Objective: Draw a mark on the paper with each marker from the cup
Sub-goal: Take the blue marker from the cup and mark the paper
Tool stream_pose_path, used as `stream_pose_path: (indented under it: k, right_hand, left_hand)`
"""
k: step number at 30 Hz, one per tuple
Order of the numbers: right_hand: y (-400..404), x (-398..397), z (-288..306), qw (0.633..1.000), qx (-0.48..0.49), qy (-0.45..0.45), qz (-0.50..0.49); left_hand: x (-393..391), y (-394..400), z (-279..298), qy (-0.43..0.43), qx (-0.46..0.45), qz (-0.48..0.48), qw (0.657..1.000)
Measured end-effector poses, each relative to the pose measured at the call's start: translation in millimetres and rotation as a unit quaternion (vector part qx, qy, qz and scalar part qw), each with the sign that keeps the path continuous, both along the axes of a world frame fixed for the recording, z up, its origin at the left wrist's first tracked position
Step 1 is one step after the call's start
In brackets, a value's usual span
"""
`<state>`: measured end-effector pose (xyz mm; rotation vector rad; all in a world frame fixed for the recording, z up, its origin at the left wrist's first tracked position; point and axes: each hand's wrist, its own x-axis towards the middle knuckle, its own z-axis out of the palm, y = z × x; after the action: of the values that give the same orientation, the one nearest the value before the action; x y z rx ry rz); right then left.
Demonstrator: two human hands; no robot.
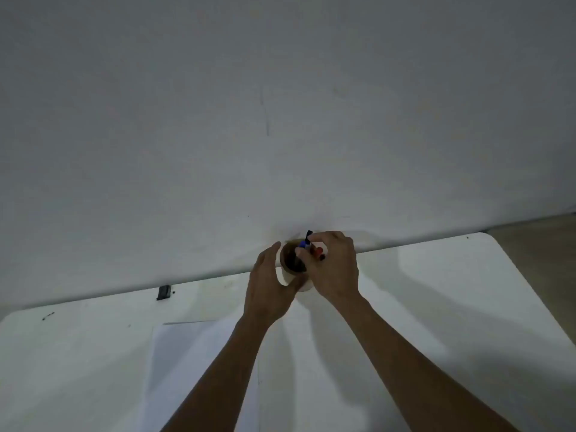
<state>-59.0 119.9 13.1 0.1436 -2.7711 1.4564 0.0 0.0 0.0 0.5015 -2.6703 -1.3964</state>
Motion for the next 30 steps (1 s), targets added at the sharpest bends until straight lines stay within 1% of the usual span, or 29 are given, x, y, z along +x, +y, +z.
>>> stream_pose_path:
  k: [4, 8, 11, 14, 16, 18, 22, 24, 25, 26, 28, 30]
  right_hand:
    - [-10, 0, -3, 0.999, 0.030, 0.008, -0.031]
    - [-14, 0, -8, 0.998, 0.045, 0.008, -0.030]
    - [-12, -1, -7, 0.998, 0.039, 0.022, -0.032]
    - [-7, 0, 0, 0.998, 0.025, 0.040, -0.036]
    - [0, 1, 8, 0.999, -0.012, 0.026, -0.040]
    - [6, 4, 18, 0.996, -0.073, 0.013, -0.050]
    - [20, 12, 36, 0.975, -0.196, 0.005, -0.099]
    - [27, 16, 41, 0.950, -0.275, -0.044, -0.141]
    - [30, 19, 43, 0.928, -0.326, -0.077, -0.163]
    - [33, 22, 45, 0.897, -0.387, -0.117, -0.181]
    - [38, 32, 50, 0.821, -0.499, -0.199, -0.194]
    - [39, 42, 49, 0.756, -0.573, -0.258, -0.185]
  left_hand:
    - [-6, -4, -6, 0.024, -0.001, -0.026, 0.999]
    - [-7, -8, -16, 0.042, 0.001, -0.037, 0.998]
    - [-7, -7, -15, 0.051, 0.012, -0.038, 0.998]
    - [-7, -6, -13, 0.043, 0.016, -0.036, 0.998]
    - [-6, -6, -12, 0.044, 0.011, -0.039, 0.998]
    - [-5, -5, -11, 0.041, 0.005, -0.038, 0.998]
    - [-4, -4, -6, 0.041, 0.010, -0.037, 0.998]
    - [-5, -4, -7, 0.036, 0.014, -0.034, 0.999]
    - [-6, -4, -8, 0.028, 0.015, -0.028, 0.999]
    - [-6, -4, -10, 0.019, 0.018, -0.023, 0.999]
    - [-6, -6, -10, -0.003, 0.032, -0.021, 0.999]
    - [-2, -13, -8, -0.036, 0.036, -0.022, 0.998]
